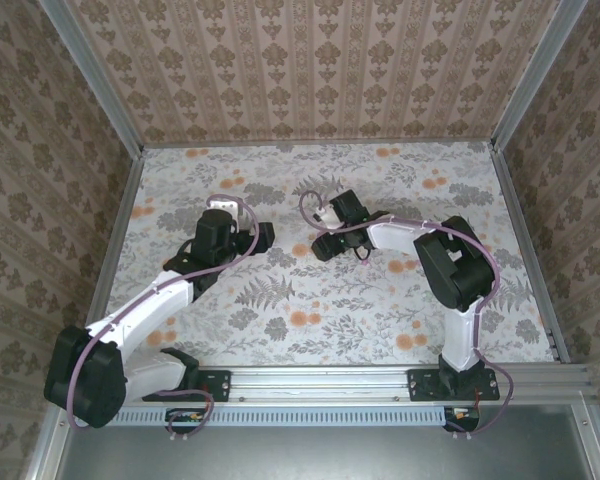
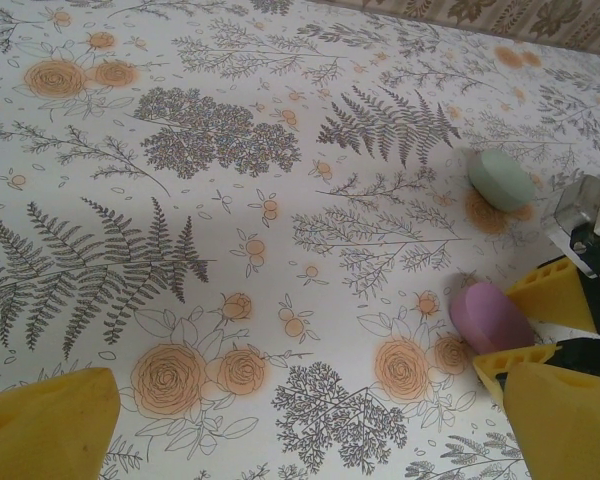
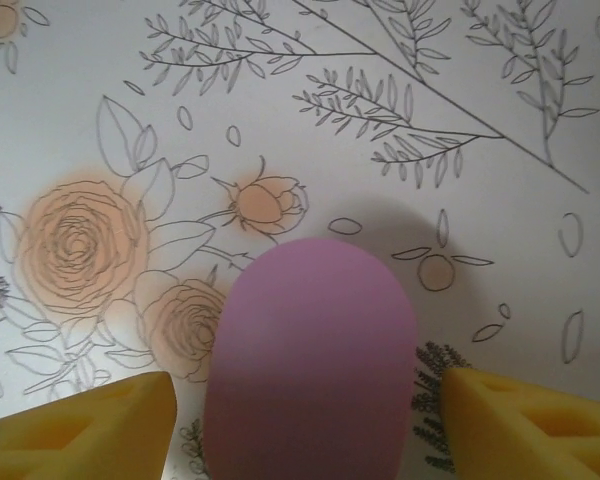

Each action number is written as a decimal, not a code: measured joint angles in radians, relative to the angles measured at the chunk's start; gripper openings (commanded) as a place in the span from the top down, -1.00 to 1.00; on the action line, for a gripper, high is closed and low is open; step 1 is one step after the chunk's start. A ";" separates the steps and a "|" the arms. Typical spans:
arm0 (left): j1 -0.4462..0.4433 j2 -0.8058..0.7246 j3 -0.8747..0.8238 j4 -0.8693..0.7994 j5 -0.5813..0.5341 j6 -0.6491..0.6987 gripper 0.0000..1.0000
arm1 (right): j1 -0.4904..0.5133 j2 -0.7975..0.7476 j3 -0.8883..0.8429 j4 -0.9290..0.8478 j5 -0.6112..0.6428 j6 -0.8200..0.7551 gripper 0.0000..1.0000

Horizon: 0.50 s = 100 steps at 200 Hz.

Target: Insert wireless bluetooth earbuds into charging case

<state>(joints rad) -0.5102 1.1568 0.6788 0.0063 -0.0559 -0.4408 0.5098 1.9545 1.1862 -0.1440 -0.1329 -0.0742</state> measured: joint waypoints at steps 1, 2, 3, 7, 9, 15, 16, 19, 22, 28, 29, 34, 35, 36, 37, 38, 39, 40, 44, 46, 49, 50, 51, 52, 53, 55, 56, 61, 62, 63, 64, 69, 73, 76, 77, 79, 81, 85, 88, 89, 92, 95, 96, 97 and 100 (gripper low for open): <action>0.000 0.000 0.000 0.000 0.000 0.000 -1.00 | 0.000 0.000 0.000 0.002 0.003 -0.002 -0.37; 0.000 0.000 0.000 0.000 -0.001 0.000 -1.00 | 0.000 0.000 0.000 0.003 0.003 -0.002 -0.37; 0.000 0.000 0.000 0.000 -0.001 0.000 -1.00 | 0.000 0.000 0.000 0.005 0.004 -0.002 -0.36; 0.000 0.000 0.000 0.000 -0.002 0.000 -0.99 | 0.001 0.000 0.000 0.009 0.008 -0.003 -0.34; 0.000 0.000 0.000 0.000 -0.002 0.000 -1.00 | 0.001 0.000 0.000 0.012 0.011 -0.005 -0.33; 0.000 0.000 0.000 0.000 -0.003 0.000 -0.99 | 0.001 0.000 0.000 0.018 0.017 -0.007 -0.30; 0.000 0.000 0.000 0.000 -0.003 0.000 -1.00 | 0.001 0.000 0.000 0.019 0.019 -0.007 -0.30; 0.000 0.000 0.000 0.000 -0.005 0.000 -0.99 | 0.002 0.000 0.000 0.021 0.022 -0.008 -0.29; 0.000 0.000 0.000 0.000 -0.005 0.000 -1.00 | 0.002 0.000 0.000 0.024 0.023 -0.010 -0.27; 0.000 0.000 0.000 0.000 -0.007 0.000 -1.00 | 0.002 0.000 0.000 0.029 0.027 -0.013 -0.25; 0.000 0.000 0.000 0.000 -0.008 0.000 -1.00 | 0.002 0.000 0.000 0.030 0.029 -0.013 -0.25; 0.000 0.000 0.000 0.000 -0.010 0.000 -1.00 | 0.002 0.000 0.000 0.031 0.031 -0.016 -0.25; 0.000 0.000 0.000 0.000 -0.010 0.000 -0.99 | 0.002 0.000 0.000 0.032 0.032 -0.018 -0.25; 0.000 0.000 0.000 0.000 -0.010 0.000 -0.99 | 0.003 0.000 0.000 0.032 0.032 -0.019 -0.24; 0.000 0.000 0.000 0.000 -0.010 0.000 -0.99 | 0.003 0.000 0.000 0.032 0.032 -0.019 -0.24; 0.000 0.000 0.000 0.000 -0.010 0.000 -1.00 | 0.003 0.000 0.000 0.032 0.033 -0.019 -0.24; 0.000 0.000 0.000 0.000 -0.010 0.000 -1.00 | 0.004 0.000 0.000 0.032 0.033 -0.019 -0.24; 0.000 0.000 0.000 0.000 -0.011 0.000 -1.00 | 0.004 0.000 0.000 0.032 0.034 -0.021 -0.24; 0.000 0.000 0.000 0.000 -0.013 0.000 -1.00 | 0.006 0.000 0.000 0.033 0.035 -0.025 -0.24; 0.000 0.000 0.000 0.000 -0.013 0.000 -1.00 | 0.005 0.000 0.000 0.033 0.036 -0.025 -0.24; 0.000 0.000 0.000 0.000 -0.013 0.000 -1.00 | 0.006 0.000 0.000 0.033 0.037 -0.027 -0.24; 0.000 0.000 0.000 0.000 -0.013 0.000 -1.00 | 0.006 0.000 0.000 0.033 0.038 -0.028 -0.25; 0.000 0.000 0.000 0.000 -0.013 0.000 -1.00 | 0.006 0.001 0.000 0.033 0.039 -0.028 -0.25; 0.000 0.000 0.000 0.000 -0.013 0.000 -1.00 | 0.006 0.000 0.000 0.033 0.040 -0.028 -0.25; 0.000 0.000 0.000 0.000 -0.013 0.000 -1.00 | 0.006 0.001 0.000 0.032 0.041 -0.029 -0.25; 0.000 0.000 0.000 0.000 -0.013 0.000 -0.99 | 0.007 0.001 0.000 0.032 0.042 -0.029 -0.24; 0.000 0.000 0.000 0.000 -0.013 0.000 -0.99 | 0.008 0.001 0.000 0.032 0.042 -0.030 -0.24; 0.000 0.000 0.000 0.000 -0.014 0.000 -1.00 | 0.008 0.001 0.000 0.032 0.045 -0.032 -0.24; 0.000 0.000 0.000 0.000 -0.014 0.000 -1.00 | 0.009 0.001 0.000 0.032 0.045 -0.032 -0.24; 0.000 0.000 0.000 0.000 -0.014 0.000 -1.00 | 0.010 0.001 0.000 0.032 0.046 -0.032 -0.24; 0.000 0.000 0.000 0.000 -0.014 0.000 -1.00 | 0.010 0.001 0.000 0.032 0.046 -0.032 -0.24; 0.000 0.000 0.000 0.000 -0.016 0.000 -1.00 | 0.011 0.001 0.000 0.032 0.049 -0.033 -0.23; 0.000 0.000 0.000 0.000 -0.017 0.000 -1.00 | 0.012 0.001 0.000 0.032 0.051 -0.033 -0.23; 0.000 0.000 0.000 0.000 -0.017 0.000 -0.99 | 0.013 0.001 0.000 0.032 0.051 -0.034 -0.23; 0.000 0.000 0.000 0.000 -0.017 0.000 -0.99 | 0.013 0.001 0.000 0.032 0.052 -0.035 -0.23; 0.000 0.000 0.000 0.000 -0.017 0.000 -1.00 | 0.014 0.001 0.000 0.032 0.052 -0.035 -0.22; 0.000 0.000 0.000 0.000 -0.017 0.000 -1.00 | 0.015 0.001 0.000 0.032 0.052 -0.036 -0.22; 0.000 0.000 0.000 0.000 -0.018 0.000 -1.00 | 0.015 0.001 0.000 0.032 0.052 -0.036 -0.22; 0.000 0.000 0.000 0.000 -0.018 0.000 -1.00 | 0.017 0.001 0.000 0.032 0.052 -0.036 -0.21; 0.000 0.000 0.000 0.000 -0.018 0.000 -0.99 | 0.017 0.001 0.000 0.033 0.052 -0.036 -0.21; 0.000 0.000 0.000 0.000 -0.018 0.000 -0.99 | 0.017 0.001 0.000 0.032 0.052 -0.036 -0.21; 0.000 0.000 0.000 0.000 -0.018 0.000 -1.00 | 0.018 0.001 0.000 0.032 0.052 -0.036 -0.21; 0.000 0.000 0.000 0.000 -0.018 0.000 -1.00 | 0.018 0.001 0.000 0.033 0.052 -0.036 -0.21; 0.000 0.000 0.000 0.000 -0.018 0.000 -1.00 | 0.018 0.001 0.000 0.032 0.052 -0.036 -0.21; 0.000 0.000 0.000 0.000 -0.019 0.000 -0.99 | 0.019 0.001 -0.001 0.033 0.052 -0.036 -0.20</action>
<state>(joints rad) -0.5102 1.1564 0.6785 0.0063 -0.0746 -0.4408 0.5285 1.9556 1.1851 -0.1112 -0.0807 -0.1104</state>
